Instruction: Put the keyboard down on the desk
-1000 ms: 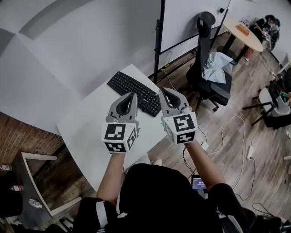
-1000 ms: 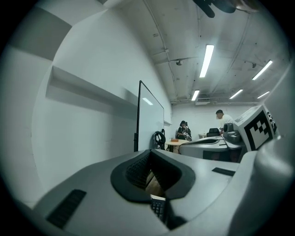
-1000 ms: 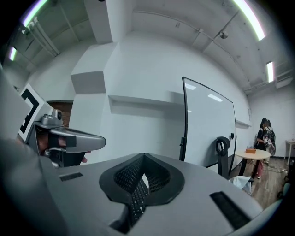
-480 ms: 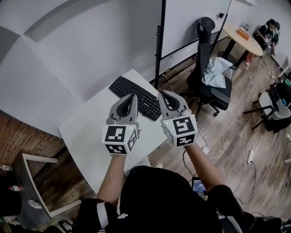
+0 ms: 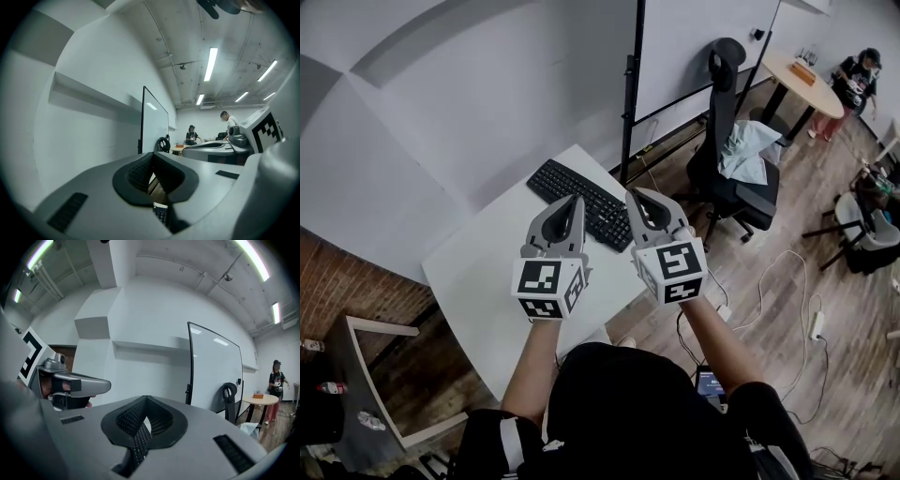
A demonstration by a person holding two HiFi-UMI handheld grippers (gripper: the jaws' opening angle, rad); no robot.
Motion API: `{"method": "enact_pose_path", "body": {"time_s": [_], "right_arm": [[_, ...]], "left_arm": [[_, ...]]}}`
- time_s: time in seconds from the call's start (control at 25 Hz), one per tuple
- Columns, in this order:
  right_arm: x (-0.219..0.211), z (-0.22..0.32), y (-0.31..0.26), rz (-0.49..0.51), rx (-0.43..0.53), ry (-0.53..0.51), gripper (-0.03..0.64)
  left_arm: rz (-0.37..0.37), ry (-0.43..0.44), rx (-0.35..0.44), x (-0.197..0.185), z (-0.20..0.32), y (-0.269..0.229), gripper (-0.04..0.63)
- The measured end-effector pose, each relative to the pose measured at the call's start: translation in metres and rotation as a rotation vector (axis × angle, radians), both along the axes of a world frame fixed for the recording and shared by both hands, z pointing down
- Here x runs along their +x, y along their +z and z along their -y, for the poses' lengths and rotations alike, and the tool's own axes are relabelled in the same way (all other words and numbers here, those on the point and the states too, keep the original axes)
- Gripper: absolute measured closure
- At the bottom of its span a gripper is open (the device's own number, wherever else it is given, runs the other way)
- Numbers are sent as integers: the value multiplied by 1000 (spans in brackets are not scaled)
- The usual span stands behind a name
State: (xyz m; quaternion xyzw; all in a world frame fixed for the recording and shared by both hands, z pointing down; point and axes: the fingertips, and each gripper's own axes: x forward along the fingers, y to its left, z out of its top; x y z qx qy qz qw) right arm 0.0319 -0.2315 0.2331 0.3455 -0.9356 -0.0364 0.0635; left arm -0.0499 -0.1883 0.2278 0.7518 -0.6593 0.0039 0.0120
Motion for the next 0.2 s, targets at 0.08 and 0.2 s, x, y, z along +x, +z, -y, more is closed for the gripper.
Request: {"method": "enact_pose_path", "body": {"time_s": [0.08,0.2], "right_arm": [[1,0,-1,1,2,1,577],[1,1,-2,5,6,0,577]], "left_arm": [[-2,2,-1,1,0,0,581],[-7,6,-3,2,1,0,581]]}}
